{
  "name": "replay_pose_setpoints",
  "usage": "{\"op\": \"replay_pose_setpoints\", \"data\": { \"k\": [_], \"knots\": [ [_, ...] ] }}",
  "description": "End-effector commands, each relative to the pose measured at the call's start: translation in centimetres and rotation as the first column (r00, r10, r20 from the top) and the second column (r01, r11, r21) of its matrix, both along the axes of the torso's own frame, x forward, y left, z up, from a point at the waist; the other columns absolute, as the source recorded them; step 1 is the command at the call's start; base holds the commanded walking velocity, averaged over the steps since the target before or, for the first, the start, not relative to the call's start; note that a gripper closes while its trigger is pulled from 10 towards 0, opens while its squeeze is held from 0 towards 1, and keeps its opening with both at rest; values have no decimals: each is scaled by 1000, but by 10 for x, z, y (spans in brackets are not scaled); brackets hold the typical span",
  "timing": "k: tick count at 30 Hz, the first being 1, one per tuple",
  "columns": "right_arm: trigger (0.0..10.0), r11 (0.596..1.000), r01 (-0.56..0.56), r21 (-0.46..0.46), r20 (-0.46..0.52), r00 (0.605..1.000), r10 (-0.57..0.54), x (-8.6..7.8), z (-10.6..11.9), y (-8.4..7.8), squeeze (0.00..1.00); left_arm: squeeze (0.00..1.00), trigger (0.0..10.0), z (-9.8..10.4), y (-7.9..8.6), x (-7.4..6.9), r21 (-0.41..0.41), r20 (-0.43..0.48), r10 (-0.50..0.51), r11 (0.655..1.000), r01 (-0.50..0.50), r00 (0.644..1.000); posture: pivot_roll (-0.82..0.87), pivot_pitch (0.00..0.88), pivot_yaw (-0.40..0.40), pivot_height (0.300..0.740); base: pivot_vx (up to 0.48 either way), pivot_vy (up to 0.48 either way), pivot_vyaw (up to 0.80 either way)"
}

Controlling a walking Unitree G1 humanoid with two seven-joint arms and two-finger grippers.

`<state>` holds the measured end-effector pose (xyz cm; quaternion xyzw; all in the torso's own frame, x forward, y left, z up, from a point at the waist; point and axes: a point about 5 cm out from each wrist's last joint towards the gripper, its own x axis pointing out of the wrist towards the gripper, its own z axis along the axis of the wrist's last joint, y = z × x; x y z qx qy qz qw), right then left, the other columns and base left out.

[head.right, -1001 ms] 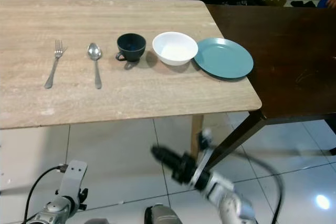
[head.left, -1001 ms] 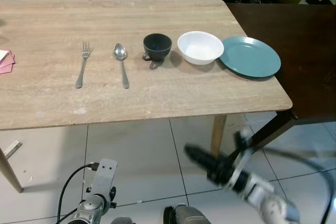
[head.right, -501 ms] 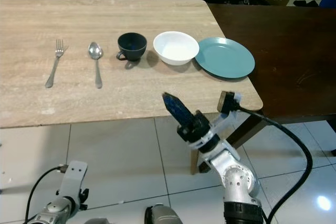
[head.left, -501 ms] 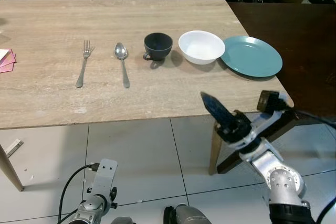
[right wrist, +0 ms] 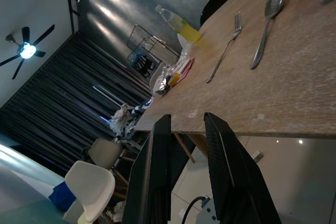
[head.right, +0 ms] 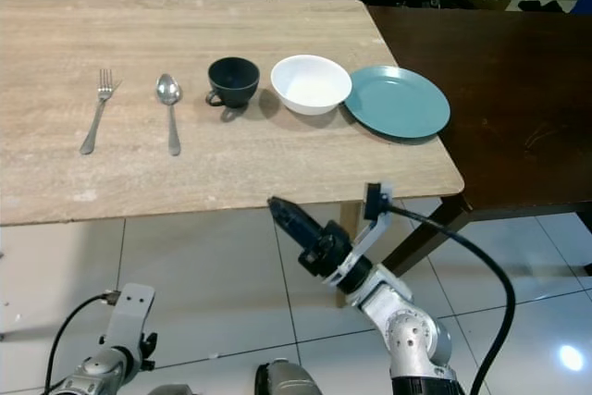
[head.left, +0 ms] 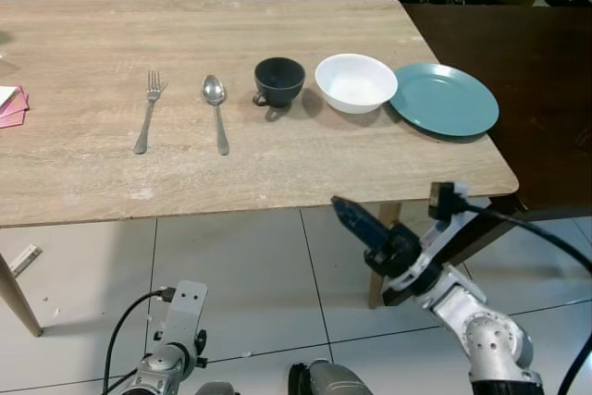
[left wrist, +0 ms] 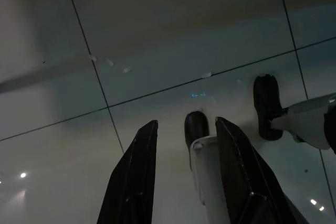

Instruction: Setting the table

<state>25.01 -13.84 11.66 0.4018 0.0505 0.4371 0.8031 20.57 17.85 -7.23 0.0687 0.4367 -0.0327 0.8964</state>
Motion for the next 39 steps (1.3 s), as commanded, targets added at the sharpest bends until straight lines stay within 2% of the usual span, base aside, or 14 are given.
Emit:
{"op": "replay_pose_setpoints", "data": {
  "k": [1,13,16,21,23,26,29,33,37,39],
  "knots": [
    [10000,1000,8,-3,-23,1000,-8,-2,-3,0,0,0,10000,-4,1,-7,0,-27,3,1000,-3,1000,15,68,-10,740,0,0,0],
    [10000,998,17,-63,-17,1000,-18,-5,-7,8,0,0,10000,-6,-1,-10,-32,-65,37,999,-39,997,10,58,-10,740,0,0,0],
    [10000,998,14,-61,-13,1000,-15,-5,-7,9,0,0,10000,-5,1,-7,12,-40,20,1000,-20,999,10,58,-11,740,0,0,0],
    [10000,999,-5,-38,-15,1000,5,-9,-7,9,0,0,10000,-4,-2,-7,5,-31,-3,1000,3,1000,11,64,-8,740,0,0,0],
    [10000,999,-7,-40,-11,1000,7,-10,-7,10,0,0,10000,-5,-6,-8,-18,-40,-40,999,40,998,10,67,-7,740,0,0,0],
    [10000,999,-7,-38,-9,1000,7,-12,-7,10,0,0,10000,-6,-8,-9,-5,-43,-73,997,73,996,10,67,-7,740,0,0,0],
    [10000,999,-12,-36,-10,1000,11,-13,-7,11,0,0,10000,-7,-7,-11,-8,-51,-55,998,55,997,7,64,-4,740,0,0,0],
    [10000,997,-81,-8,-46,996,80,-18,-8,15,0,0,10000,-7,-3,-12,2,-62,-10,1000,10,998,5,64,-3,740,0,0,0],
    [10000,981,-179,73,-114,976,187,-25,-8,18,0,0,10000,-7,0,-11,-40,-77,35,998,-38,996,4,68,-5,740,0,0,0],
    [10000,988,-150,17,-152,977,151,-22,-15,16,0,0,10000,-6,-1,-10,-64,-77,54,996,-59,996,4,71,-6,740,0,0,0]
  ]
}}
